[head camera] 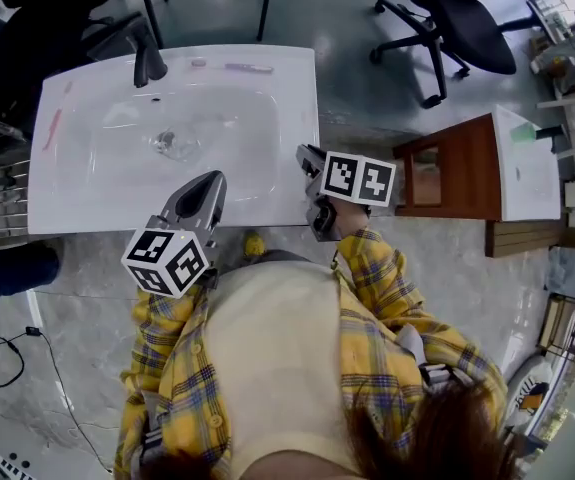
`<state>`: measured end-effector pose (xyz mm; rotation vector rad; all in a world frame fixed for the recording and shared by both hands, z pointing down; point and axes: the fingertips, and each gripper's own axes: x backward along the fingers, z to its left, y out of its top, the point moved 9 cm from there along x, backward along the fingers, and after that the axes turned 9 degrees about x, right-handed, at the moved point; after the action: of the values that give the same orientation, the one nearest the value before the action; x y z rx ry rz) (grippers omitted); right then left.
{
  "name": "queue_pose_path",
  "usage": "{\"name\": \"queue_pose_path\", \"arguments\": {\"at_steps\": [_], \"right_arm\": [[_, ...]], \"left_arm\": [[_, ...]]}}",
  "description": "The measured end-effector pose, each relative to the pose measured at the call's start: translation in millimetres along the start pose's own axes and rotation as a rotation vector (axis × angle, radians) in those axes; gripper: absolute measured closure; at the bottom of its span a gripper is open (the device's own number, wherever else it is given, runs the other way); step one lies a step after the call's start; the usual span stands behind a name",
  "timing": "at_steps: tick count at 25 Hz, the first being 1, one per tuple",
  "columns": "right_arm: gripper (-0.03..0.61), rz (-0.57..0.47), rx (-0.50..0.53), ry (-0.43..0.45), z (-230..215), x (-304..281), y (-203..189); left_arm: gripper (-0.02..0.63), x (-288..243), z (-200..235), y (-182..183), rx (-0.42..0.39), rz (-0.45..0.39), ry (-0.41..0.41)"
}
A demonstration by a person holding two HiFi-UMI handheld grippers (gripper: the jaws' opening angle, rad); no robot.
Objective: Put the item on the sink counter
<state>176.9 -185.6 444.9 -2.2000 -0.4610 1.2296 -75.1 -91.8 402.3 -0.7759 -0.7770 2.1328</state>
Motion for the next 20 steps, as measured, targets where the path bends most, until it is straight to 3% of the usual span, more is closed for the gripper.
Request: {"name": "queue_pose_path", "arguments": {"at_steps": [13, 20], "right_arm": [[0.534, 0.025, 0.116, -0.098, 3.9, -3.3, 11.0], [0.534, 0.030, 0.137, -0.098, 7.8, -5.6, 10.2]], "left_arm": [[0.607, -5.5, 2.6, -2.3, -0.013, 0.011, 0.006], [0.607, -7.0, 1.7, -1.7, -0.017, 0.013, 0.005]]}}
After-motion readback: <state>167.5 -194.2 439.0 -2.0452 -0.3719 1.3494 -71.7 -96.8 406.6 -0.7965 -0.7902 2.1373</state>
